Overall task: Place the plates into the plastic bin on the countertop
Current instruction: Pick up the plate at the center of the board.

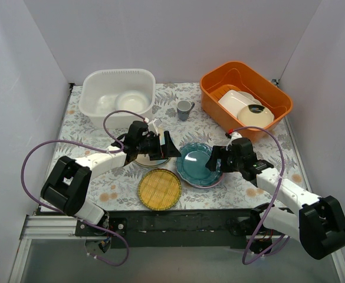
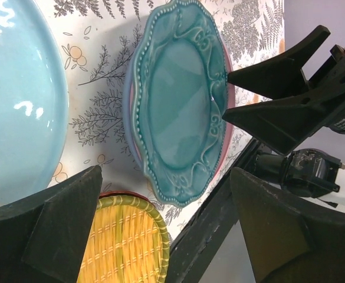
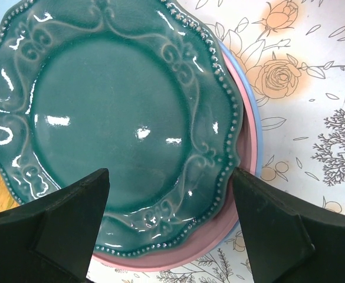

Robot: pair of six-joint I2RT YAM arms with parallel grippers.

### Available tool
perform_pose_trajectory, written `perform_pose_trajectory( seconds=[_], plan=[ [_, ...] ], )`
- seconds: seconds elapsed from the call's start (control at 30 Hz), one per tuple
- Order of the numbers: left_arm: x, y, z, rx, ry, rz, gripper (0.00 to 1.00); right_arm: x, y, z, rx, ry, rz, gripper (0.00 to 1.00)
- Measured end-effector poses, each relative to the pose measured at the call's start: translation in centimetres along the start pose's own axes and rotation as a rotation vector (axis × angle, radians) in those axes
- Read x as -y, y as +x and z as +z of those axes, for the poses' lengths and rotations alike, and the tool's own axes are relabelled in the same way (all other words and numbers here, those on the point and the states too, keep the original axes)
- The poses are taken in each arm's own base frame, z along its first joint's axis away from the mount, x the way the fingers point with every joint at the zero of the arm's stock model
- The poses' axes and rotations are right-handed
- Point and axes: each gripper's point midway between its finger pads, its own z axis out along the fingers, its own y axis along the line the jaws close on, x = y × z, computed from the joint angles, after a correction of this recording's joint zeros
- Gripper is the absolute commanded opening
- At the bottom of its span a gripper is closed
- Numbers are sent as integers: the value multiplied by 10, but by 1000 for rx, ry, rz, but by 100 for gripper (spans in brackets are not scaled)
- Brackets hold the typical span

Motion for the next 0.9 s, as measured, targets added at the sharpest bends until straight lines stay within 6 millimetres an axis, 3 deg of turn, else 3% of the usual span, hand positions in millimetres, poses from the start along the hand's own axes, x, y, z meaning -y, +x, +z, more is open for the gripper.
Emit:
perform_pose_trajectory(
  seconds=[0.37, 0.63, 0.9],
  plan=[
    [10, 1, 2, -13, 59, -3, 84, -9, 2, 1, -2, -57, -5, 91],
    [0, 13, 9, -48, 46, -32, 80, -18, 5, 1, -18, -102, -13, 91],
    [2, 16, 9, -60, 61, -38, 73, -21, 6, 1, -21, -117, -15, 92]
  ],
)
